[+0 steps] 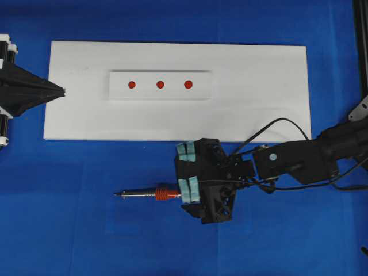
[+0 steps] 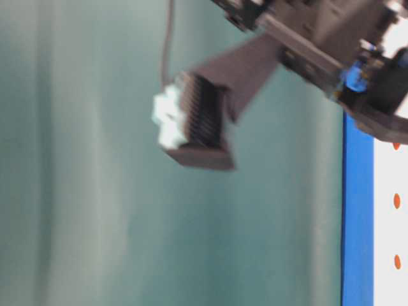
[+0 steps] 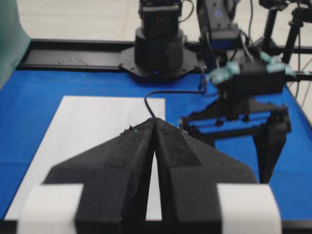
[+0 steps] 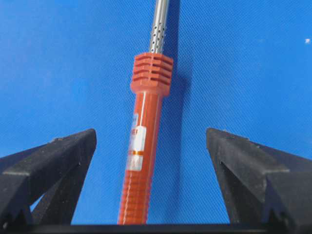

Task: Touch the tip of the soldering iron to the mark.
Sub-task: 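Close the right gripper around the soldering iron's red handle and lift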

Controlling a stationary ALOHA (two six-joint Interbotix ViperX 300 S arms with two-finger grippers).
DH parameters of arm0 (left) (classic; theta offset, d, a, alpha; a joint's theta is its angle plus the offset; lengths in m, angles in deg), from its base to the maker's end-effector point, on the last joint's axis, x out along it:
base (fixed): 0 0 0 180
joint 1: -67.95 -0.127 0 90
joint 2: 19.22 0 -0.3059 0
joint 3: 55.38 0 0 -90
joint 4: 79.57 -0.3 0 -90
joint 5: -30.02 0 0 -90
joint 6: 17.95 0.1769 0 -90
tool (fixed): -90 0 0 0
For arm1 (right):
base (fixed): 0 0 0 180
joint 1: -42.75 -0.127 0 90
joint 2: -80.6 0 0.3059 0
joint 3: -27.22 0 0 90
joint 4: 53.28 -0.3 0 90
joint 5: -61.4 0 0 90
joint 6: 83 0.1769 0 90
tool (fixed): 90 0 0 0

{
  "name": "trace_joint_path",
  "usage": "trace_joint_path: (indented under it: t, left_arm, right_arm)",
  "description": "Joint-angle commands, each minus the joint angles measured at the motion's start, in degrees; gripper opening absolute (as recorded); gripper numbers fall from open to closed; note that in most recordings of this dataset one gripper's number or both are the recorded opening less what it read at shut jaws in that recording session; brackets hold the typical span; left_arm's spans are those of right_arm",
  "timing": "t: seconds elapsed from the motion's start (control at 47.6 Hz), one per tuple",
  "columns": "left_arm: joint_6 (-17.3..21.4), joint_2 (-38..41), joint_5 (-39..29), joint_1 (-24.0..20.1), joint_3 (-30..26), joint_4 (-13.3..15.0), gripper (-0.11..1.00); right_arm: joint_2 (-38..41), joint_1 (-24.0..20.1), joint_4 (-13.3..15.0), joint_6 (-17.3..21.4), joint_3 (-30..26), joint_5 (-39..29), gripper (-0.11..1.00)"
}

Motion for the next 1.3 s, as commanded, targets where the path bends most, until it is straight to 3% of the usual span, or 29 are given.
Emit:
trace_joint_path:
  t: [0.0, 0.421, 0.484, 0.652, 0.736, 1.009, 1.283]
  left_arm:
    - [-0.1, 0.5, 0.6, -0.2, -0.7, -0.2, 0.0]
    - [-0.2, 0.5, 0.4, -0.1, -0.7, -0.1, 0.0]
    - [-0.2, 0.5, 0.3, -0.2, -0.6, -0.1, 0.0]
    - [-0.2, 0.5, 0.3, -0.1, -0.5, -0.1, 0.0]
    - [-0.2, 0.5, 0.3, -0.2, -0.6, -0.1, 0.0]
    - [-0.2, 0.5, 0.3, -0.4, -0.5, -0.2, 0.0]
    - [-0.3, 0.5, 0.4, -0.4, -0.5, -0.1, 0.0]
  right_arm:
    - [1.0, -0.4, -0.2, 0.2, -2.5, 0.2, 0.89]
    - [5.3, -1.1, -0.2, 1.9, -5.6, -0.1, 0.83]
    - [5.4, -1.1, 0.0, 1.9, -5.7, -0.1, 0.7]
    - [5.3, -1.3, 0.1, 1.9, -5.6, -0.1, 0.21]
    - [5.3, -1.5, 0.1, 1.9, -5.6, -0.1, 0.07]
    - [4.4, -1.4, 0.0, 2.0, -5.6, -1.5, 0.07]
    - [-1.8, -0.6, 0.0, 2.1, -6.1, -7.3, 0.07]
